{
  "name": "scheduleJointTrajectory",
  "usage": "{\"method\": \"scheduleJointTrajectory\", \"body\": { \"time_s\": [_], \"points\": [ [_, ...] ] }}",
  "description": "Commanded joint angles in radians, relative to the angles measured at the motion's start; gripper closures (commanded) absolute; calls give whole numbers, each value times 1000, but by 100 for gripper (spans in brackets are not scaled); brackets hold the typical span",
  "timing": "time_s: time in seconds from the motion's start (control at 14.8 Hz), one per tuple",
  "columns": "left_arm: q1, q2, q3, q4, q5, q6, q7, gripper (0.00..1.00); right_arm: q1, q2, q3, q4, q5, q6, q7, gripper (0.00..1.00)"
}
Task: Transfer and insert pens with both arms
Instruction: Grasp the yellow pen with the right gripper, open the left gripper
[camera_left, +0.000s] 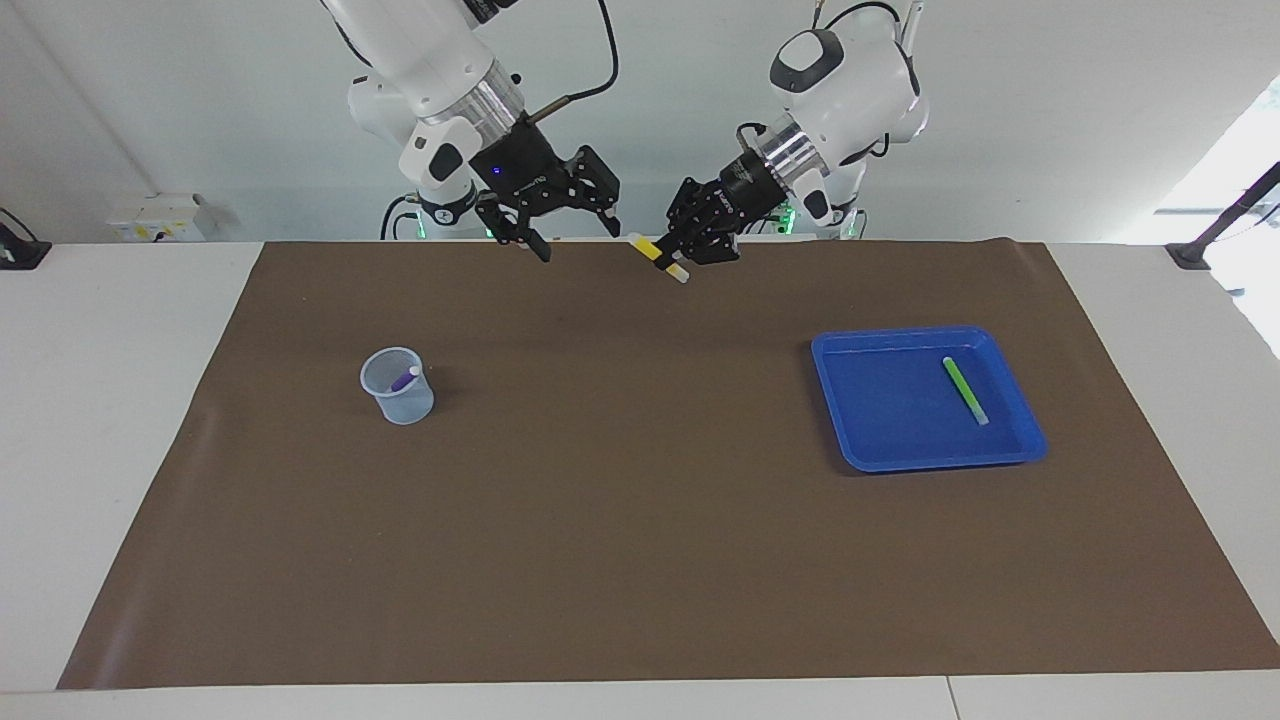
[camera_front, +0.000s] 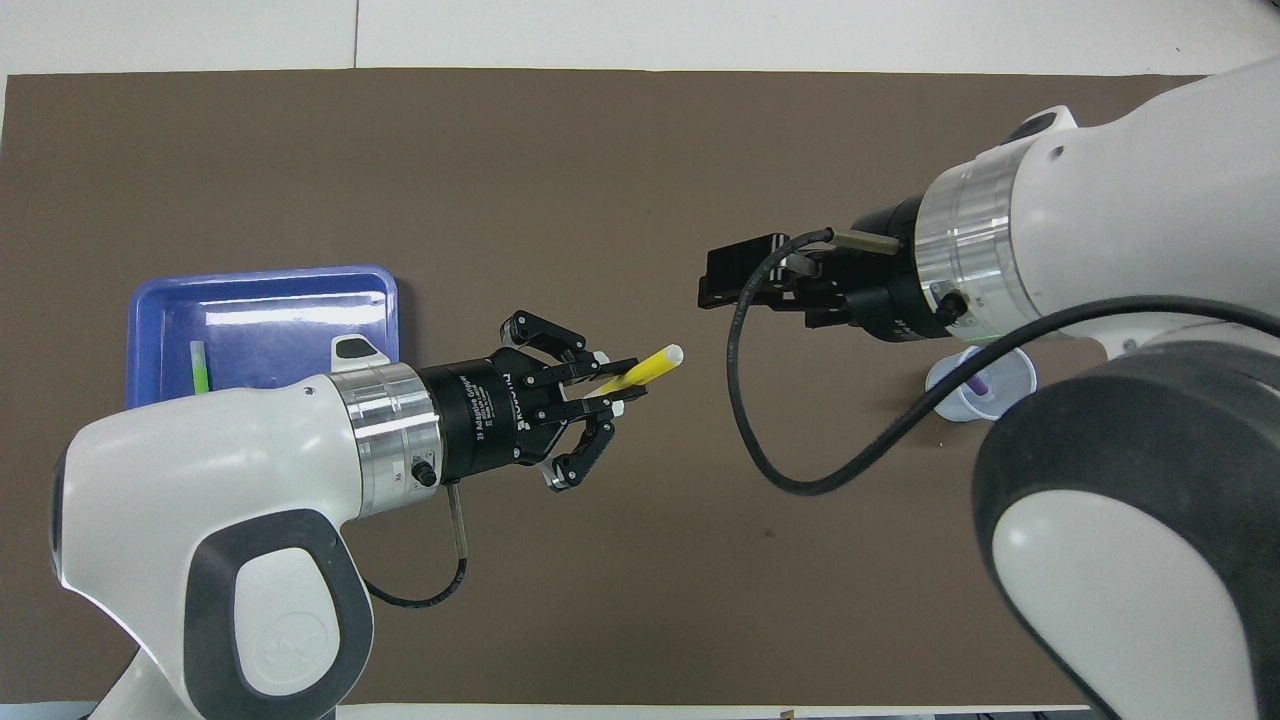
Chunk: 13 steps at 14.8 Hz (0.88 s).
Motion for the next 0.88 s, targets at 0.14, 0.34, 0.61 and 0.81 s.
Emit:
{"method": "scheduleJointTrajectory", "body": {
  "time_s": [0.14,0.34,0.61,0.81],
  "points": [
    [-5,-28,6,-28,-20,28,-27,100,-2,32,76,-1,-31,37,-19,3],
    [-2,-27,6,-30,-21,30,-31,100,1,38,103,-7,-60,37,-38,6],
    [-2,-28,7,-30,-23,30,-37,100,2,38,112,-10,-64,47,-47,37],
    [-1,-27,7,-30,-23,30,-38,100,2,38,119,-10,-64,73,-45,95]
  ]
}}
